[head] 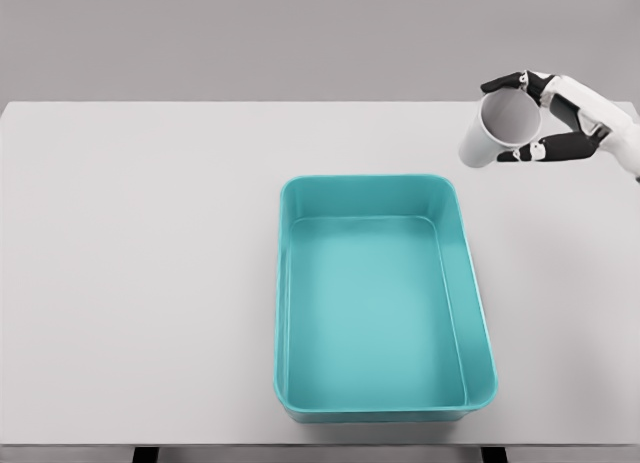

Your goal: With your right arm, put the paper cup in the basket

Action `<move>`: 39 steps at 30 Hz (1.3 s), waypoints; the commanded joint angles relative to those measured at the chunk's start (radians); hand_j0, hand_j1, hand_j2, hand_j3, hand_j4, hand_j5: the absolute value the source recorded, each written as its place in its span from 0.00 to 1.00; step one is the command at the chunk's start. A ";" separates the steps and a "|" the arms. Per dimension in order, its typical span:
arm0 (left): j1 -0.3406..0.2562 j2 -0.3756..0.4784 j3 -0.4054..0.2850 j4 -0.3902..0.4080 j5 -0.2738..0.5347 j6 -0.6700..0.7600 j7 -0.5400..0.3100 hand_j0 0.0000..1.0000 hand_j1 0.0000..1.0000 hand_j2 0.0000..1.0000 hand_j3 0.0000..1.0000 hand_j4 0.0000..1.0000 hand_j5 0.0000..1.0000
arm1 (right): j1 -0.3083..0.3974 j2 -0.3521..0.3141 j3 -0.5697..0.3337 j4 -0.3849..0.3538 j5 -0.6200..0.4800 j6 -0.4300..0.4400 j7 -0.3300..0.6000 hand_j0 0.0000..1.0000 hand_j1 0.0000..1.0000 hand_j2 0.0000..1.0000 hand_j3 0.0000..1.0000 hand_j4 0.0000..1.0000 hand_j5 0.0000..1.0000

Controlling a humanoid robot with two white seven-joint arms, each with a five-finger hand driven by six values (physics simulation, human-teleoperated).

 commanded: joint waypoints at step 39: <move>0.000 0.000 0.000 0.000 0.000 0.000 0.000 1.00 1.00 1.00 1.00 1.00 1.00 | 0.067 -0.001 0.103 -0.476 0.363 -0.011 0.000 0.72 0.72 0.72 0.72 0.72 0.72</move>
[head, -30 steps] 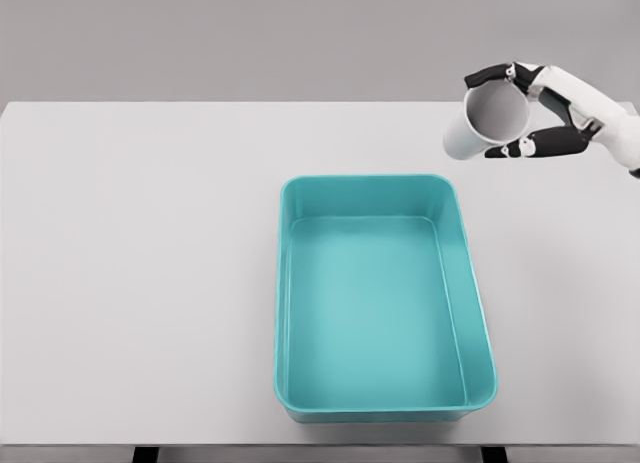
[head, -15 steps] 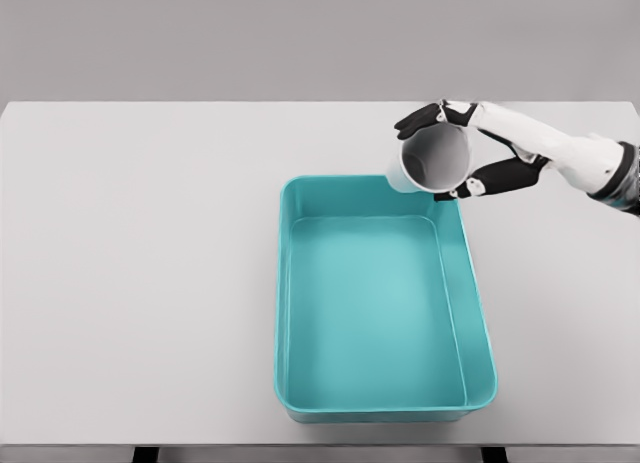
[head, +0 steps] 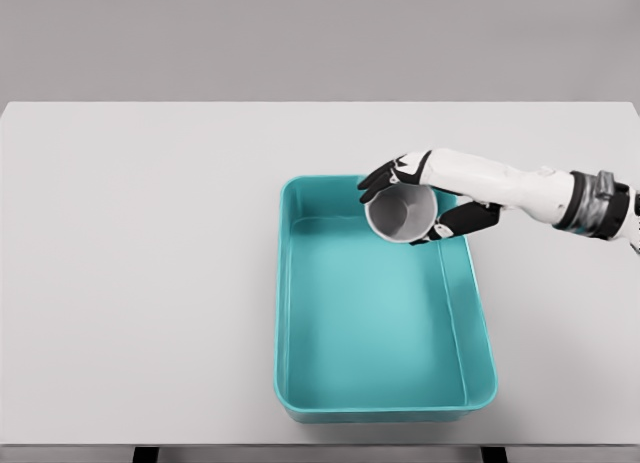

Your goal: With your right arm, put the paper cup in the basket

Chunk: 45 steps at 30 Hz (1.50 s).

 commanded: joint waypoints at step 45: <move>0.000 0.000 0.000 0.000 -0.002 0.000 0.000 1.00 1.00 1.00 1.00 1.00 1.00 | 0.021 0.027 -0.029 -0.080 0.285 -0.093 0.000 1.00 1.00 1.00 1.00 1.00 1.00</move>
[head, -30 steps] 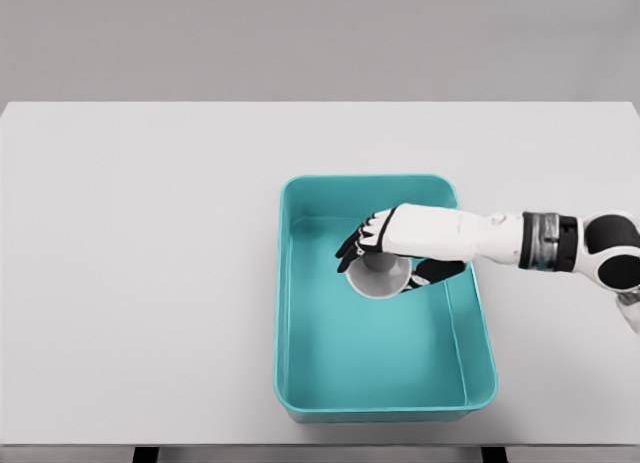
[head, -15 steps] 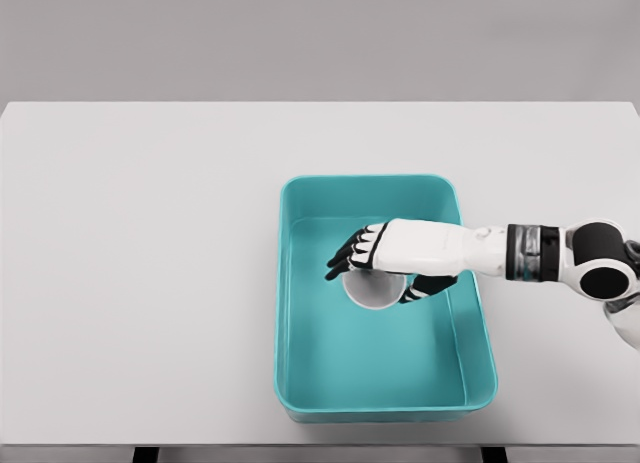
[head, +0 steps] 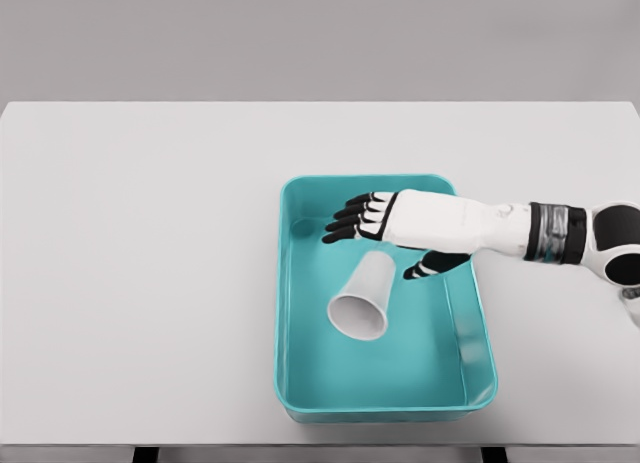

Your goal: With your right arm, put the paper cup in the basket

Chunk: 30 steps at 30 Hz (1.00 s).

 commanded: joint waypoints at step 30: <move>0.000 0.000 0.000 0.000 0.000 0.000 0.000 1.00 1.00 1.00 1.00 1.00 1.00 | 0.362 0.005 -0.659 0.202 -0.374 0.000 -0.001 1.00 1.00 1.00 1.00 1.00 1.00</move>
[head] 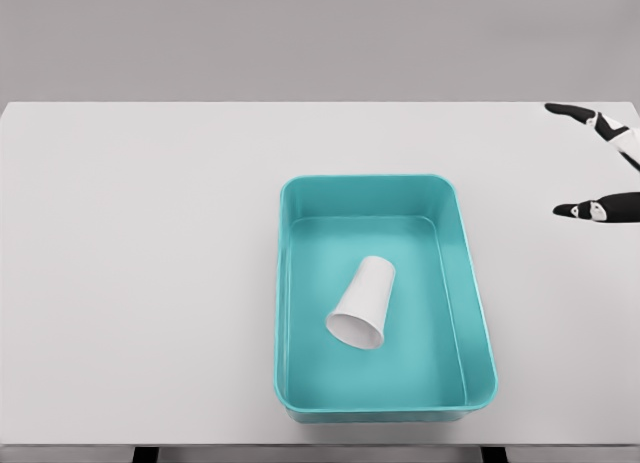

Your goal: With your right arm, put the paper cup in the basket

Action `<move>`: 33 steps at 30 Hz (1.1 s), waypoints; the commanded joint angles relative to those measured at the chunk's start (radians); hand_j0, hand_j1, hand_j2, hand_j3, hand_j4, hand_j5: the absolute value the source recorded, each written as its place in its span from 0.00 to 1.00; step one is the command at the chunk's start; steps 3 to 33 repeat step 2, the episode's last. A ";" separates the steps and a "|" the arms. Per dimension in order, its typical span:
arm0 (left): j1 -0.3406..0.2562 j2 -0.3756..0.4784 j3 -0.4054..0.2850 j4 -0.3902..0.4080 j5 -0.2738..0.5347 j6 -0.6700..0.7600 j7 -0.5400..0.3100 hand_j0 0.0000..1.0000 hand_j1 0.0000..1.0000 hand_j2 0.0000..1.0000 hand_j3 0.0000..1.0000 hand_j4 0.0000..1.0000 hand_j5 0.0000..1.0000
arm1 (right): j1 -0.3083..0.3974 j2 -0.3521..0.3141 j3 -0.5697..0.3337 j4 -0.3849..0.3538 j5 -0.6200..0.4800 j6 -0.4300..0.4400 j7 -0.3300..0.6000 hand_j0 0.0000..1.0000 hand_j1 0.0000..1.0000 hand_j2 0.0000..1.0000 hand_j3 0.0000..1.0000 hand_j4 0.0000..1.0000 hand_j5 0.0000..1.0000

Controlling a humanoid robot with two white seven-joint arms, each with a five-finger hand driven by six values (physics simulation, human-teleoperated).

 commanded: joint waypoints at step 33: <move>0.000 0.000 0.000 0.000 0.000 0.000 0.000 1.00 1.00 1.00 1.00 1.00 1.00 | 0.000 0.000 -0.010 -0.006 -0.010 0.007 0.000 1.00 1.00 1.00 1.00 1.00 1.00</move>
